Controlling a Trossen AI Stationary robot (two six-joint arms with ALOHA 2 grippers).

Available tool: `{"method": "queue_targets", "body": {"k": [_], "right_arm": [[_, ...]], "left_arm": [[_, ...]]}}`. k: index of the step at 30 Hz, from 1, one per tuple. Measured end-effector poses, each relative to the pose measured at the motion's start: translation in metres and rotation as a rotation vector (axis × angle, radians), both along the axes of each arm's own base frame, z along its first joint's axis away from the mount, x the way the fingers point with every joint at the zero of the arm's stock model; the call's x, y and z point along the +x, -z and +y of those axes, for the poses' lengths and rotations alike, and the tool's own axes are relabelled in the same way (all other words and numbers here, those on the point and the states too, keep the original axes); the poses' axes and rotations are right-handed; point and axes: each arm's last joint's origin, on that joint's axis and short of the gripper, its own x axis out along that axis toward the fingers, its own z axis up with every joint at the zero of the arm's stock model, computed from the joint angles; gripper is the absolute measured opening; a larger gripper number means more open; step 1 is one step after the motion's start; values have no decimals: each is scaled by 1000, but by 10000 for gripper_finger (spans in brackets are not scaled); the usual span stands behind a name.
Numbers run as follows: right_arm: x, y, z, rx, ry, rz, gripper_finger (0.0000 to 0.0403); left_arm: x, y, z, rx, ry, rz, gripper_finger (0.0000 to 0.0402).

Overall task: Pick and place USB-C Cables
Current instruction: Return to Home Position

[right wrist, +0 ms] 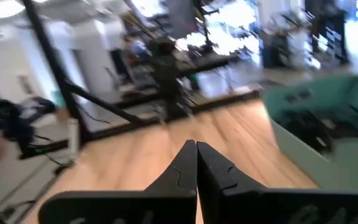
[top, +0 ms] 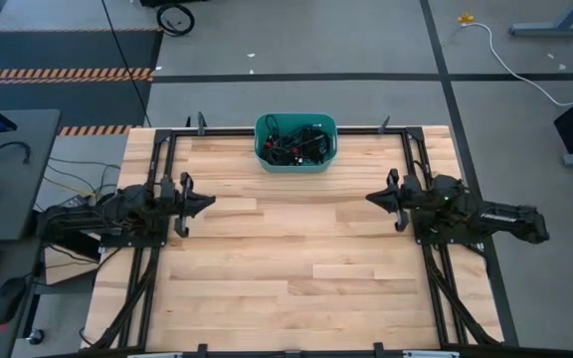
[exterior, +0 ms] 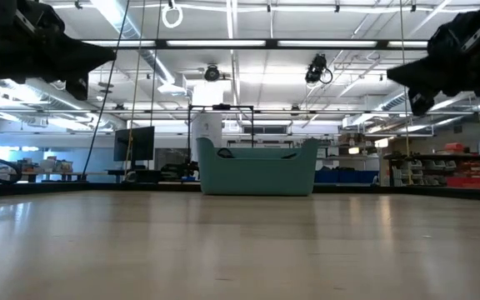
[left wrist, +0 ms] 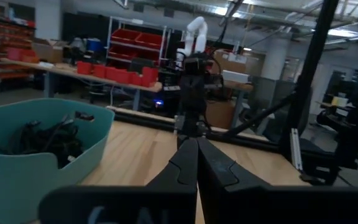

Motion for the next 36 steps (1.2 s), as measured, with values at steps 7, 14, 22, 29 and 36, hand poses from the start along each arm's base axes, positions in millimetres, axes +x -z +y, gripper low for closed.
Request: {"method": "queue_targets", "body": {"k": [7,14,22,29,36], "right_arm": [[3,9,7,11,67,36,0],[3,9,19,-126,-45,40,0],[3,9,18,-170,-52,42,6],[3,9,18,-100,-57,40,10],[3,8,18,-87,-57,33,12]], "left_arm": [[0,3,1,4,-51,29,3],[1,6,1,34,-65,65,6],[1,13,0,105,-22,152,7],[0,13,-1,137,6,148,8],[2,16,-1,140,15,183,21]]}}
